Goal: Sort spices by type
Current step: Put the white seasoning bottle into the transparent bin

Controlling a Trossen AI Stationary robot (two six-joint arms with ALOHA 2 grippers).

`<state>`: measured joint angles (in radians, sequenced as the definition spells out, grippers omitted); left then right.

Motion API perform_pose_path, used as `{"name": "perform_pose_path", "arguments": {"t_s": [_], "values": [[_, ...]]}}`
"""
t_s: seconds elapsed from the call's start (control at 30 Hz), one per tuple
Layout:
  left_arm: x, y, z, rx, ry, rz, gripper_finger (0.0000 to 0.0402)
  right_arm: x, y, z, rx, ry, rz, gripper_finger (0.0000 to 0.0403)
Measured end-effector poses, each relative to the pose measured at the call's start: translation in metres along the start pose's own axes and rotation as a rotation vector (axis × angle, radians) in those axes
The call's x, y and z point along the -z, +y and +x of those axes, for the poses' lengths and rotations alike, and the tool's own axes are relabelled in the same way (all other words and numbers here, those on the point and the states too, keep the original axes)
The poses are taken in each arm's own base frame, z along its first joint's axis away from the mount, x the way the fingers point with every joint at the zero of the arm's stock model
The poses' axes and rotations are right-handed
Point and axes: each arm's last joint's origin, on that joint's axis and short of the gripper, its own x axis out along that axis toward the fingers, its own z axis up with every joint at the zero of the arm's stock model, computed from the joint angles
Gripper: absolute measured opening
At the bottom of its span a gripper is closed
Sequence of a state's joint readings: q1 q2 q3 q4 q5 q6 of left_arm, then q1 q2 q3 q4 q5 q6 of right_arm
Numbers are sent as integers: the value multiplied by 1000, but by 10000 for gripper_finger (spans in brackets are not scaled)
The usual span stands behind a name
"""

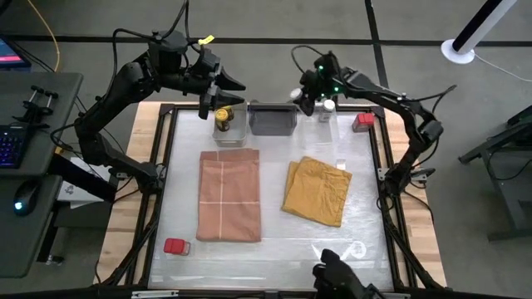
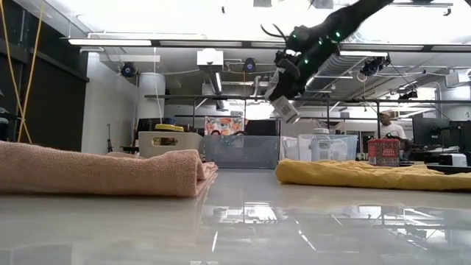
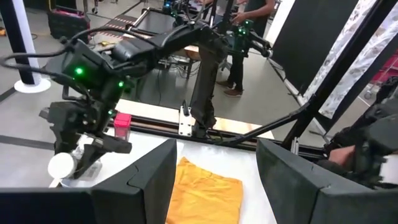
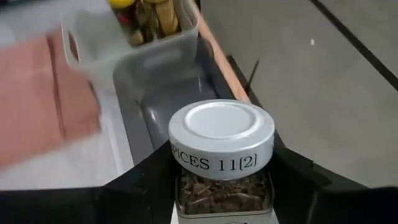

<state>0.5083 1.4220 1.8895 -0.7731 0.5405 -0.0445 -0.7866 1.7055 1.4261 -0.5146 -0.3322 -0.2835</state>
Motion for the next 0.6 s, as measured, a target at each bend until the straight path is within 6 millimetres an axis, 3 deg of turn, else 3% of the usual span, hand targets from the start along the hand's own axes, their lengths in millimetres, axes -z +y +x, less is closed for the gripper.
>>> {"name": "perform_pose_path", "arguments": {"t_s": [0.17, 0.37, 0.6], "values": [[1, 0, 0, -2, 11, -37, 204, 31, -6, 16, -8, -50, 61, 193], [3, 0, 0, -4, 25, -72, 204, 55, -14, 18, 45, -100, 77, 193], [3, 0, 0, -8, 23, -100, 204, 58, -23, 18, 198, -129, 181, 193]]}}
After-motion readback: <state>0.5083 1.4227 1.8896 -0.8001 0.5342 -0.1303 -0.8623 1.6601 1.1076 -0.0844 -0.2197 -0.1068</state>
